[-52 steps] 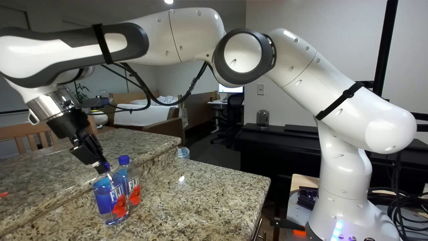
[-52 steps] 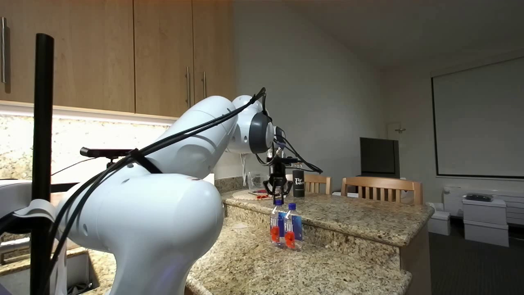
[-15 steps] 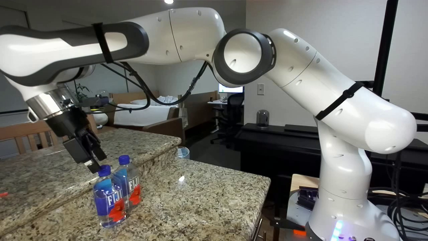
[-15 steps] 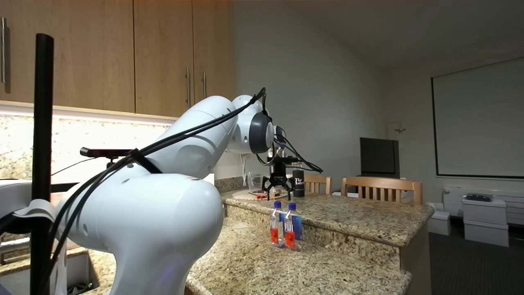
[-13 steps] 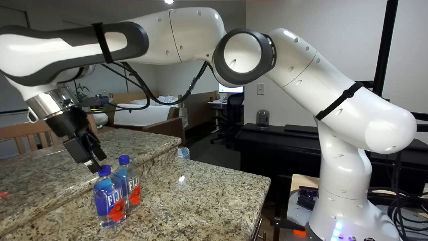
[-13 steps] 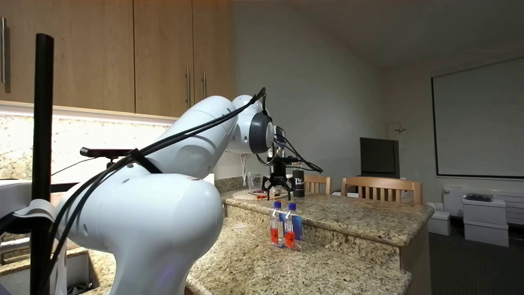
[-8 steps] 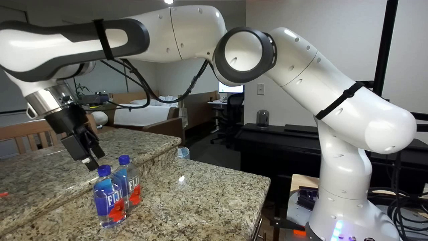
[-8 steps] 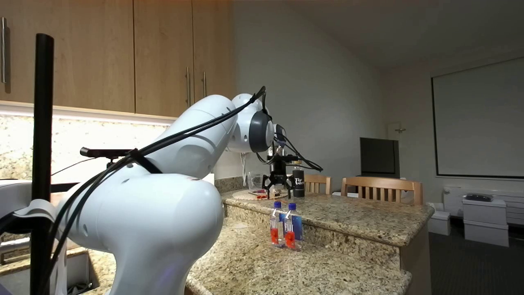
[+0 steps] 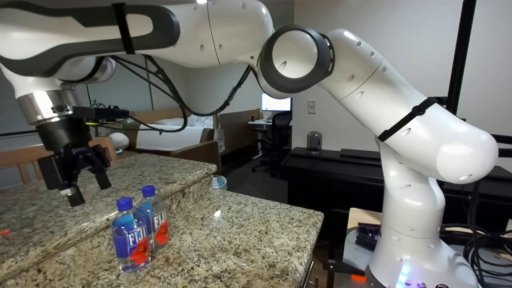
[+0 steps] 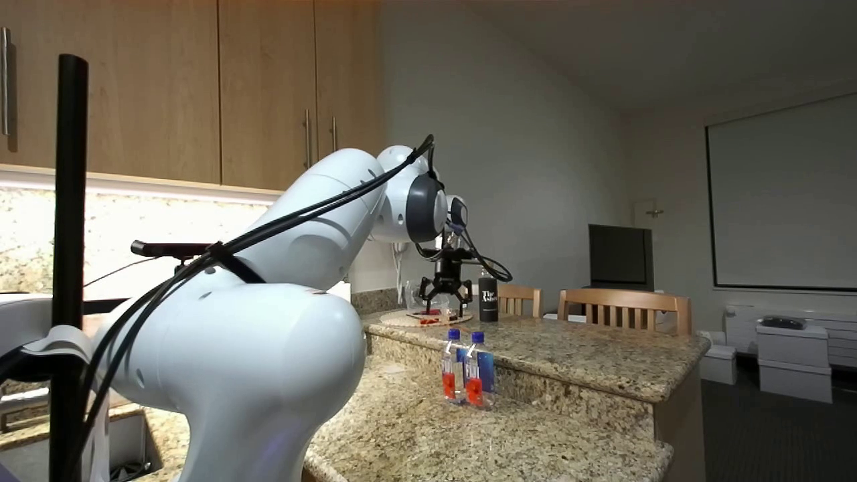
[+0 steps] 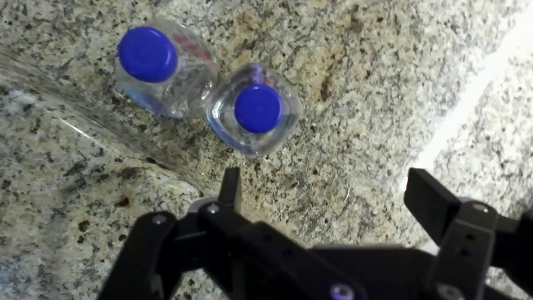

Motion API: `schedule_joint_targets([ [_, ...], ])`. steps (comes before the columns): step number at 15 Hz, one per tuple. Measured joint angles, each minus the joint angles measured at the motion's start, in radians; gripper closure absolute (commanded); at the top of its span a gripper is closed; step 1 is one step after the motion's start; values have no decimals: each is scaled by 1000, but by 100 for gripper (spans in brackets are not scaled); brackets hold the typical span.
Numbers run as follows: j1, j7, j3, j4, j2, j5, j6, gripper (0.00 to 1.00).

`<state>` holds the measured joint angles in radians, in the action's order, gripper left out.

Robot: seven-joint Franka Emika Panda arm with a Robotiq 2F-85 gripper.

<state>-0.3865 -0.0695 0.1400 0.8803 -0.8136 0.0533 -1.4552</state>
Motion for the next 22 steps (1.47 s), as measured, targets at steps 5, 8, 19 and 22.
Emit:
schedule_joint_targets([
  [5, -56, 141, -9, 34, 53, 23, -42, 0],
  [8, -69, 161, -11, 34, 54, 24, -45, 0],
  [19, -93, 688, -99, 219, 104, 25, -234, 0],
  [22, -102, 801, -127, 313, 154, 32, -282, 0],
])
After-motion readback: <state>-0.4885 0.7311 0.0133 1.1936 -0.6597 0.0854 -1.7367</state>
